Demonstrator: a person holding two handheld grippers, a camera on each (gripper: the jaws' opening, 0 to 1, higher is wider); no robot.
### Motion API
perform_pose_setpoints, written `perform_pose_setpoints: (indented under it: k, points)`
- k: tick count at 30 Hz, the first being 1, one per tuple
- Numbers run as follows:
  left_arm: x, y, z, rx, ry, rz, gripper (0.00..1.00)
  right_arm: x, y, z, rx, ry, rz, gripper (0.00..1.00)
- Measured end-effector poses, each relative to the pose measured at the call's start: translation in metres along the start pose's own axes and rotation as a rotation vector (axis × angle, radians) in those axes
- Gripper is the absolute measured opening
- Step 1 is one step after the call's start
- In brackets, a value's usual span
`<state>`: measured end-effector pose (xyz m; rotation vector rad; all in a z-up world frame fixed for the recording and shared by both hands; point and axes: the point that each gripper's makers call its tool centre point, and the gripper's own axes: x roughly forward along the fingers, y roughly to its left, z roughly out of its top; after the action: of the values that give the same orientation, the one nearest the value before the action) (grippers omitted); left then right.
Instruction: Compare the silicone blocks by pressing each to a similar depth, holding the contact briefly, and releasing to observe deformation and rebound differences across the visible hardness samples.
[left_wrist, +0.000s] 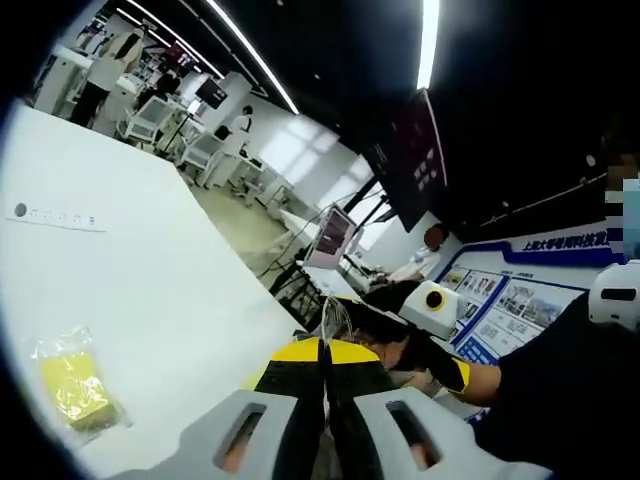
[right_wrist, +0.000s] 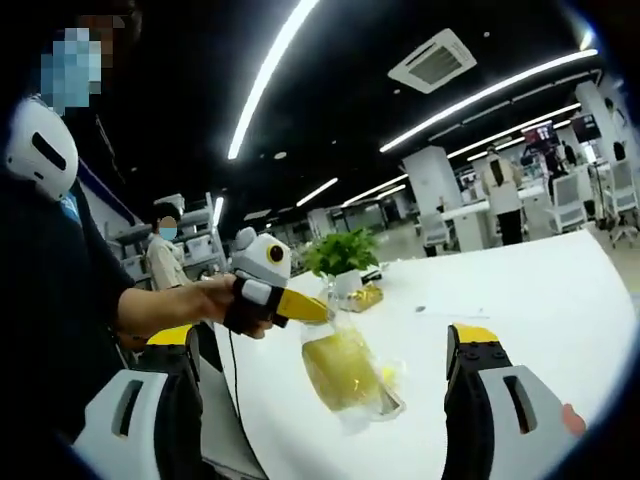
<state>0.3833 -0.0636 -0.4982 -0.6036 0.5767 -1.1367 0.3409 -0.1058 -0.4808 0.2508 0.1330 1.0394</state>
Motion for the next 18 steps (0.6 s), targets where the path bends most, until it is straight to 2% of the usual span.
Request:
perform_pose_setpoints:
  k: [4, 6, 11, 16, 18]
  points:
    - [0.006, 0.007, -0.003, -0.036, -0.008, -0.002, 0.0, -0.018, 0.006, -0.004, -0.007, 0.011, -0.02, 0.9]
    - [0.01, 0.011, -0.005, -0.05, -0.011, 0.007, 0.0, -0.027, 0.009, -0.009, -0.016, 0.036, -0.036, 0.86]
    - [0.016, 0.015, -0.01, -0.071, -0.01, 0.002, 0.0, -0.045, 0.011, -0.023, -0.011, 0.081, -0.072, 0.86]
    - [0.028, 0.029, -0.013, -0.194, -0.047, 0.014, 0.0, -0.057, 0.014, -0.036, -0.016, 0.133, -0.104, 0.85]
    - [0.034, 0.034, -0.018, -0.202, -0.045, 0.016, 0.0, -0.06, 0.013, -0.039, -0.014, 0.146, -0.114, 0.85]
